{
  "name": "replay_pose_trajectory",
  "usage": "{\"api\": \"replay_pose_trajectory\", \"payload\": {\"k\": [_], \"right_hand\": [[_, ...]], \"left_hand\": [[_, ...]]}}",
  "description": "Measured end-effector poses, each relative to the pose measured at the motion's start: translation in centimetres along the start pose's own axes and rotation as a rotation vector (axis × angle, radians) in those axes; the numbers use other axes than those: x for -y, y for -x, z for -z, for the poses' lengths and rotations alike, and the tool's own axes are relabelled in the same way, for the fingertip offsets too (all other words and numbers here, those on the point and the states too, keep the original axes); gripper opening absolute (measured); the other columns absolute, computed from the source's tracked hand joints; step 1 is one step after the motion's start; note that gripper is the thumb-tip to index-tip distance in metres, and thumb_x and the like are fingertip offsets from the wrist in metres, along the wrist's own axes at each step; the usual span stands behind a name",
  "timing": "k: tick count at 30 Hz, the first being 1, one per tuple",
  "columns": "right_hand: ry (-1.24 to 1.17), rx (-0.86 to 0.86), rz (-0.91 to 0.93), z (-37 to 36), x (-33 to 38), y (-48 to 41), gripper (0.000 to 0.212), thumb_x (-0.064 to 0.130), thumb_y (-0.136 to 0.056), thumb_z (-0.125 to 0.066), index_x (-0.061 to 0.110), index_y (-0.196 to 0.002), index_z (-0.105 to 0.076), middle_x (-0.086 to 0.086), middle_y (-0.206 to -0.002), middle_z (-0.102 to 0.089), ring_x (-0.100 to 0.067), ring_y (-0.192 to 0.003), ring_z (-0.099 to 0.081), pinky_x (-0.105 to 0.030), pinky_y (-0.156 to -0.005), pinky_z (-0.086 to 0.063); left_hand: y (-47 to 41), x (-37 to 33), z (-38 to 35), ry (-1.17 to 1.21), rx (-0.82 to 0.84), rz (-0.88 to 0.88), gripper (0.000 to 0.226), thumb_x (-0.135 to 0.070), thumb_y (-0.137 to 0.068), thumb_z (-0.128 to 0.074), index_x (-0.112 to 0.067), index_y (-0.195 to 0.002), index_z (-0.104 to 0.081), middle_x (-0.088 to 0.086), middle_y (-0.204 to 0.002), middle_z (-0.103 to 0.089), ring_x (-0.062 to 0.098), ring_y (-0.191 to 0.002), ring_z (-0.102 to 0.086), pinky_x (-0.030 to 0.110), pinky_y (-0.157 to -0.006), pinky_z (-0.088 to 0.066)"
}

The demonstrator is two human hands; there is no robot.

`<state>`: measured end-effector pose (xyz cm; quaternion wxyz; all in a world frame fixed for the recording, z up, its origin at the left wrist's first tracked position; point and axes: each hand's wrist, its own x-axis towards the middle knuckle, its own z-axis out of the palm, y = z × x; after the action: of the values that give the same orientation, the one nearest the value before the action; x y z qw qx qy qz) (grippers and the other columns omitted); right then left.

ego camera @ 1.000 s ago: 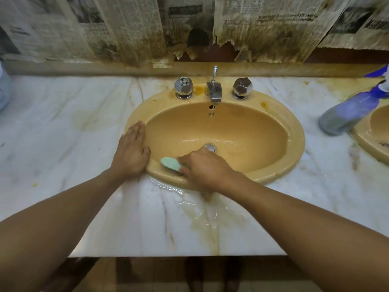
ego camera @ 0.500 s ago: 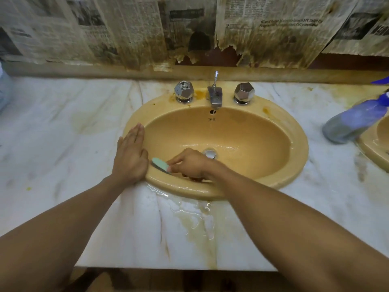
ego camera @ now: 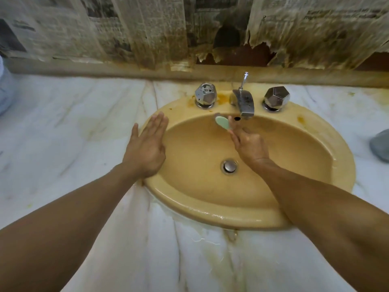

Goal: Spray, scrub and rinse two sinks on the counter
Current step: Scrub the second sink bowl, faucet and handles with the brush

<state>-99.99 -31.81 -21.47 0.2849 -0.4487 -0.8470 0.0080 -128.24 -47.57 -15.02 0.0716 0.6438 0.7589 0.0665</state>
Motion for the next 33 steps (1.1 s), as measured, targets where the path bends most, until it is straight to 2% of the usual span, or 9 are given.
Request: {"api": "replay_pose_trajectory", "payload": {"k": [4,9,13,16,20,22,27,29,33], "right_hand": [[0.083,-0.010,0.080,0.6,-0.5,-0.3,0.050,0.032,-0.102,-0.055,0.026,-0.150,-0.043,-0.014,-0.077,-0.068,-0.036,-0.043,-0.056,-0.034,-0.038,-0.042],[0.222,0.135,0.274,-1.4,3.0,-0.9,0.081,0.014,-0.084,-0.081,0.028,-0.148,-0.034,-0.008,-0.067,-0.062,-0.027,-0.036,-0.050,-0.024,-0.040,-0.027],[0.278,0.273,0.207,3.0,-4.7,0.4,0.077,0.020,-0.096,-0.068,0.037,-0.157,-0.024,-0.014,-0.089,-0.067,-0.034,-0.049,-0.058,-0.029,-0.046,-0.034],[0.338,0.196,0.236,5.6,-8.9,0.6,0.068,0.022,-0.096,-0.072,0.029,-0.156,-0.040,-0.011,-0.072,-0.056,-0.025,-0.037,-0.038,-0.028,-0.037,-0.039],[0.211,0.192,0.229,4.2,-6.5,-0.9,0.054,0.034,-0.102,-0.056,0.034,-0.152,-0.035,-0.013,-0.078,-0.063,-0.034,-0.046,-0.054,-0.030,-0.043,-0.037],[0.134,0.217,0.208,3.7,-5.6,-1.3,0.047,0.043,-0.102,-0.043,0.035,-0.149,-0.044,-0.015,-0.086,-0.069,-0.038,-0.055,-0.061,-0.035,-0.047,-0.043],[0.072,0.350,0.190,6.0,-8.3,-1.7,0.049,0.041,-0.100,-0.058,0.041,-0.148,-0.049,-0.013,-0.089,-0.070,-0.032,-0.068,-0.064,-0.041,-0.059,-0.058],[0.098,0.311,0.210,6.5,-8.9,-1.7,0.048,0.040,-0.100,-0.060,0.040,-0.147,-0.051,-0.013,-0.092,-0.071,-0.033,-0.066,-0.064,-0.040,-0.056,-0.057],[0.227,0.356,0.272,5.4,-6.9,-1.8,0.049,0.036,-0.104,-0.054,0.036,-0.151,-0.045,-0.010,-0.075,-0.062,-0.031,-0.058,-0.060,-0.037,-0.048,-0.051]], "left_hand": [[-1.2,0.1,-0.2,-0.043,-0.013,-0.044,0.073,-0.027,-0.105,-0.039,-0.023,-0.165,0.002,-0.008,-0.171,0.013,0.007,-0.157,0.011,0.051,-0.127,0.002],[-2.2,-0.2,0.2,-0.040,0.000,-0.077,0.072,-0.031,-0.107,-0.040,-0.026,-0.165,0.002,-0.011,-0.171,0.010,0.007,-0.157,0.010,0.049,-0.128,0.002],[-2.2,-0.3,0.4,-0.044,-0.002,-0.079,0.076,-0.031,-0.104,-0.047,-0.029,-0.165,-0.001,-0.011,-0.172,0.009,0.008,-0.157,0.009,0.049,-0.128,-0.002],[-2.4,-0.7,0.4,-0.059,-0.009,-0.083,0.082,-0.031,-0.100,-0.055,-0.032,-0.164,-0.005,-0.011,-0.172,0.006,0.011,-0.158,0.006,0.051,-0.127,-0.007],[-2.8,-1.2,0.4,-0.087,0.011,-0.094,0.091,-0.030,-0.096,-0.061,-0.036,-0.164,-0.001,-0.012,-0.172,0.009,0.012,-0.158,0.008,0.053,-0.127,-0.006],[-3.0,-1.3,0.5,-0.093,0.017,-0.101,0.094,-0.030,-0.095,-0.064,-0.036,-0.164,0.000,-0.012,-0.172,0.009,0.012,-0.158,0.008,0.053,-0.127,-0.005],[-3.1,-1.3,0.6,-0.109,0.025,-0.113,0.103,-0.032,-0.090,-0.071,-0.038,-0.163,0.002,-0.011,-0.172,0.009,0.013,-0.158,0.008,0.053,-0.126,-0.005],[-3.1,-1.3,0.6,-0.113,0.024,-0.113,0.106,-0.033,-0.089,-0.073,-0.038,-0.163,0.002,-0.011,-0.172,0.009,0.014,-0.158,0.008,0.053,-0.126,-0.004],[-3.2,-1.4,0.6,-0.124,0.016,-0.118,0.108,-0.034,-0.087,-0.075,-0.038,-0.164,0.002,-0.011,-0.172,0.009,0.014,-0.159,0.008,0.053,-0.126,-0.004]]}}
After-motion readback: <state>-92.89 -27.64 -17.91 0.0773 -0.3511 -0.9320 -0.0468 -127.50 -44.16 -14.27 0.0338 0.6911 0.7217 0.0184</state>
